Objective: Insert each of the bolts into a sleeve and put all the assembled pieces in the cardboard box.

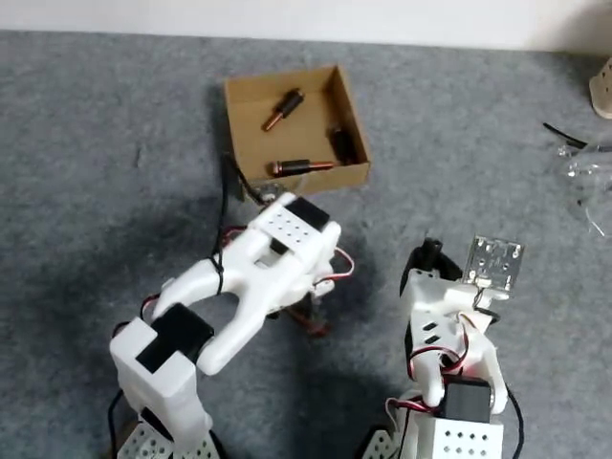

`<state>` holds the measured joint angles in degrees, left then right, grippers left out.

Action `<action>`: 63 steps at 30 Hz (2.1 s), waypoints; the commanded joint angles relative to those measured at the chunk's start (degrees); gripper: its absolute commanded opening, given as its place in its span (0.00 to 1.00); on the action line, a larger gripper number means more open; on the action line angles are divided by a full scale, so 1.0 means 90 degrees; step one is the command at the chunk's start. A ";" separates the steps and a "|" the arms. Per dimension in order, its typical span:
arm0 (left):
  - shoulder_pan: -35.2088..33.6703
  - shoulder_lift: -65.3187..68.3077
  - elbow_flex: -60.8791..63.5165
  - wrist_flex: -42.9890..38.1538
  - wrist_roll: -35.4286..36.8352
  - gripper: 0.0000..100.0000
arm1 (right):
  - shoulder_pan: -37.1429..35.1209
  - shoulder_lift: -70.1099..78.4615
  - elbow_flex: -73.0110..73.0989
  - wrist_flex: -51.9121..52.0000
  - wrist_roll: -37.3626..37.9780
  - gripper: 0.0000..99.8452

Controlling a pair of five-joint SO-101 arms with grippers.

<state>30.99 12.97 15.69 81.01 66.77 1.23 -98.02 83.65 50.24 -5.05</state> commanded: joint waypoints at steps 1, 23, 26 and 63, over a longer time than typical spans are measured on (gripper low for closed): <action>0.0317 -0.0034 0.0024 -0.0127 0.0039 0.22 | -0.0112 -0.0073 -0.0083 -0.0249 -0.0020 0.00; -0.0464 0.1118 -0.0337 -0.0293 0.0039 0.22 | -0.0112 -0.0073 0.0063 -0.0298 -0.0010 0.00; -0.0464 0.1236 -0.0523 -0.0068 0.0039 0.22 | -0.0122 -0.0073 0.0073 -0.0298 -0.0010 0.00; -0.1509 0.1245 -0.4596 0.2061 -0.3302 0.01 | -0.0122 -0.0073 0.0200 -0.0464 -0.0020 0.00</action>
<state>20.00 25.36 -19.91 98.95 40.57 0.62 -98.02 86.29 48.04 -5.05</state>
